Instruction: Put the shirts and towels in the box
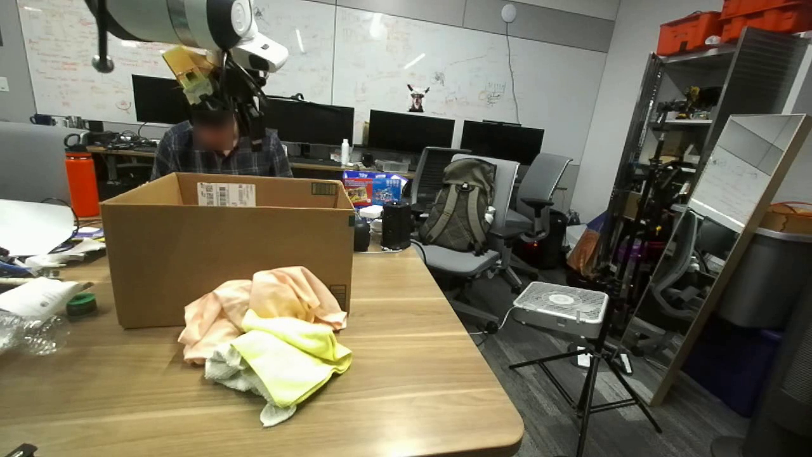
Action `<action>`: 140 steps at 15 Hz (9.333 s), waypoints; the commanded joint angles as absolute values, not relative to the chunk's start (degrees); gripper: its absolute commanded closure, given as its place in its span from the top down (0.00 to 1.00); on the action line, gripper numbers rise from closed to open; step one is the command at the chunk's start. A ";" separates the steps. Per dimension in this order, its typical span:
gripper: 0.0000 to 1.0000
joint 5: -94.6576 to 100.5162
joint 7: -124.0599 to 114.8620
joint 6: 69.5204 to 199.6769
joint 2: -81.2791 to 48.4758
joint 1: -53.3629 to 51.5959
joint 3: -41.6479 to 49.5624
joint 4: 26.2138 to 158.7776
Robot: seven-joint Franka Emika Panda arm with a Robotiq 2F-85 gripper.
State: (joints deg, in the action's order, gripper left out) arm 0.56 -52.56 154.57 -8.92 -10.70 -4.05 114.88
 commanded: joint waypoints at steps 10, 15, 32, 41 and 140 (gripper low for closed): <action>1.00 -8.45 -30.62 125.92 1.17 -8.65 -5.95 120.07; 1.00 -5.81 -20.98 115.42 2.58 -7.07 -5.42 121.33; 1.00 5.92 5.29 113.61 -4.75 -6.75 -6.89 122.36; 1.00 0.76 10.71 124.98 -11.17 -4.53 -6.09 122.87; 0.01 -34.73 2.79 149.38 5.82 -5.09 -9.91 131.64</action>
